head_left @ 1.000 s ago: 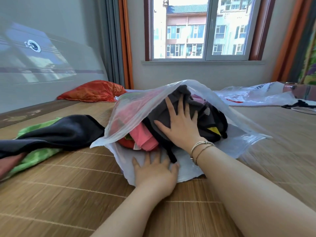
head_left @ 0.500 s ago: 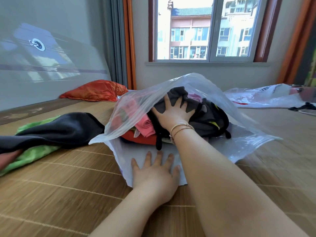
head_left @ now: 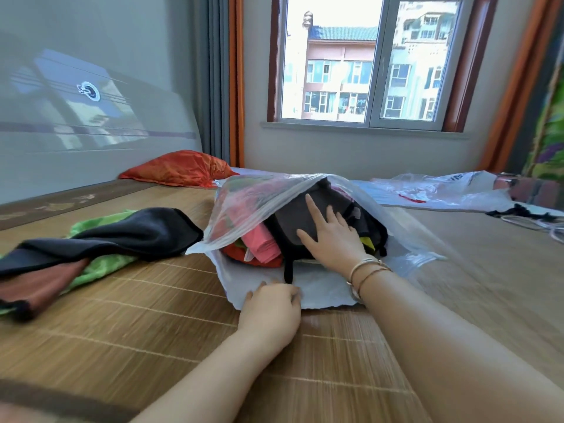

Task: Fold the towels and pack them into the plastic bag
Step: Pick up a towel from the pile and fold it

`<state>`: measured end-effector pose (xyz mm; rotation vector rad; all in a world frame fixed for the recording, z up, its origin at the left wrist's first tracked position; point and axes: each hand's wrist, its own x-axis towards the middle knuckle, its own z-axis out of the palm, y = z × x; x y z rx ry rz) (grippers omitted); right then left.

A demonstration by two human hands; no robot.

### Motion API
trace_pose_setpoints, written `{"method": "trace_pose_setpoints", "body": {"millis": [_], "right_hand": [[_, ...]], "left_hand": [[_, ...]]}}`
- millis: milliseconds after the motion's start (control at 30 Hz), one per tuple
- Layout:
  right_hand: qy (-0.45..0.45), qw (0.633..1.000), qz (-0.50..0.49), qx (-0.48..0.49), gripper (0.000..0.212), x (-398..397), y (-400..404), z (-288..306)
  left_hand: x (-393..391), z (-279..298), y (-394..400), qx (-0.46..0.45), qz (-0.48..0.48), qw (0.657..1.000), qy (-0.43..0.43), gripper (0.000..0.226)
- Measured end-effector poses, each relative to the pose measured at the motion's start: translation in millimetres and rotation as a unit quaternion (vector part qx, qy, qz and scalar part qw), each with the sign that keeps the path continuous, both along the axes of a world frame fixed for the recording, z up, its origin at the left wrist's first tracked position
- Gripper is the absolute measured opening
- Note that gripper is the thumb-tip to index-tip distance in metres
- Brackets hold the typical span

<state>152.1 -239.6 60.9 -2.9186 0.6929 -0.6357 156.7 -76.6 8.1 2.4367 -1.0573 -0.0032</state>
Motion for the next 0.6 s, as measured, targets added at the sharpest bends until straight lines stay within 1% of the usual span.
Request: {"method": "trace_pose_setpoints", "body": {"millis": [100,167,267,300,367,433,467,533,600], "right_hand": [[-0.026,0.999,0.023,-0.024,0.065,-35.5,35.2,-0.7],[-0.055,0.997,0.042,-0.044,0.057,-54.1,63.7,-2.1],[-0.127,0.984,0.092,-0.09,0.027,-71.6,110.9,-4.1],[-0.15,0.976,0.12,-0.099,0.019,-74.0,127.8,-4.5],[-0.179,0.96,0.198,-0.083,0.011,-72.9,165.3,-3.7],[-0.181,0.943,0.277,-0.039,0.008,-60.6,205.8,-4.6],[-0.169,0.939,0.299,-0.023,0.008,-49.4,225.4,-6.8],[-0.122,0.942,0.312,0.015,0.01,-16.3,257.9,-16.6],[-0.068,0.948,0.303,0.069,0.02,23.0,282.1,-27.0]], "left_hand": [[-21.3,9.9,30.8,-0.062,-0.005,0.998,0.029,0.033],[-30.8,13.7,56.8,-0.112,0.002,0.993,0.03,0.031],[-33.2,12.5,104.7,-0.188,0.036,0.982,0.005,0.025],[-29.7,10.1,123.0,-0.199,0.055,0.978,-0.009,0.024],[-14.2,3.7,162.9,-0.194,0.103,0.975,-0.042,0.024],[12.1,-2.3,203.7,-0.169,0.156,0.97,-0.074,0.029],[27.7,-5.2,223.8,-0.147,0.189,0.967,-0.083,0.035],[58.1,-13.0,261.8,-0.068,0.26,0.96,-0.078,0.055],[77.9,-25.3,286.3,-0.012,0.299,0.952,-0.064,0.071]]}}
